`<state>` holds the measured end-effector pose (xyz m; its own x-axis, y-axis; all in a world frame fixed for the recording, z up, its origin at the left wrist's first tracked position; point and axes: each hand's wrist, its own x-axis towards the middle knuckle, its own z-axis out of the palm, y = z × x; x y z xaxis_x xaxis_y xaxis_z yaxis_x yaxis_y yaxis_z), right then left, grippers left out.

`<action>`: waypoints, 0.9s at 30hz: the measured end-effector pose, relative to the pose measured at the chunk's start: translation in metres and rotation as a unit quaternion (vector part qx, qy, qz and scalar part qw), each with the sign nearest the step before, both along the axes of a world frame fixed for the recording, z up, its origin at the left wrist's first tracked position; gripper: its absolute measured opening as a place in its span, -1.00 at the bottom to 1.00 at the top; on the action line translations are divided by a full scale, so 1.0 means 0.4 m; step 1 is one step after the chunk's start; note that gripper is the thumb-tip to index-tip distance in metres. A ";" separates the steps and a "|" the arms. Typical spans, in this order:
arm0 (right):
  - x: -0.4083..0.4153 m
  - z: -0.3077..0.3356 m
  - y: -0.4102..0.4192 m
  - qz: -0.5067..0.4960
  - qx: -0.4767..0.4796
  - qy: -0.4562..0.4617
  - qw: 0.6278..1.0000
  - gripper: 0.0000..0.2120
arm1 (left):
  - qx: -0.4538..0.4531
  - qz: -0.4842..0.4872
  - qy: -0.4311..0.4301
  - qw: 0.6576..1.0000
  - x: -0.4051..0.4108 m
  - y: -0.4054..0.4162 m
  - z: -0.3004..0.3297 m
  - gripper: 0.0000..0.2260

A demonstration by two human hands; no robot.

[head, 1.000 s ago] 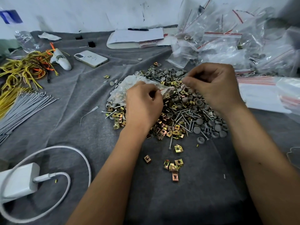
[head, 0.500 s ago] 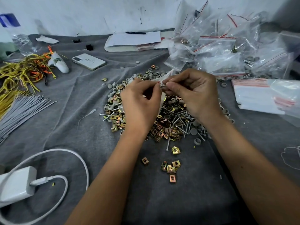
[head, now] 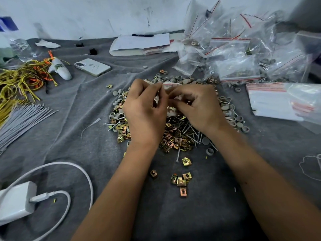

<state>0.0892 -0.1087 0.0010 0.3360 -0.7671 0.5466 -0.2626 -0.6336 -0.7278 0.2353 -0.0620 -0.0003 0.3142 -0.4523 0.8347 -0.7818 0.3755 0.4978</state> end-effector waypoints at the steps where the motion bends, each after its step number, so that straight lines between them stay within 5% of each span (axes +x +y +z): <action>1: 0.000 0.000 -0.001 0.003 -0.008 0.008 1.000 -0.84 | 0.000 -0.002 -0.005 1.000 0.002 -0.001 -0.001 -0.93; 7: -0.055 0.022 -0.011 -0.013 0.052 -0.064 0.997 -0.84 | -0.005 0.020 -0.018 1.000 0.019 -0.008 -0.002 -0.89; 10: -0.114 0.048 -0.016 0.037 0.058 0.065 0.995 -0.88 | 0.005 0.027 -0.023 0.999 0.023 -0.010 -0.005 -0.90; 14: -0.145 0.057 -0.018 0.077 0.113 0.292 0.947 -0.83 | 0.067 0.002 -0.024 0.997 0.016 -0.014 -0.012 -0.94; 19: -0.120 0.049 -0.016 0.059 0.116 0.400 0.907 -0.77 | 0.109 -0.020 -0.010 0.994 0.012 -0.020 -0.014 -0.94; 22: -0.114 0.048 -0.011 0.057 0.094 0.379 0.919 -0.80 | 0.112 -0.027 -0.007 0.993 0.008 -0.021 -0.017 -0.94; 27: -0.122 0.055 -0.023 0.064 0.073 0.191 0.977 -0.93 | 0.112 -0.037 -0.003 0.993 0.013 -0.026 -0.020 -0.95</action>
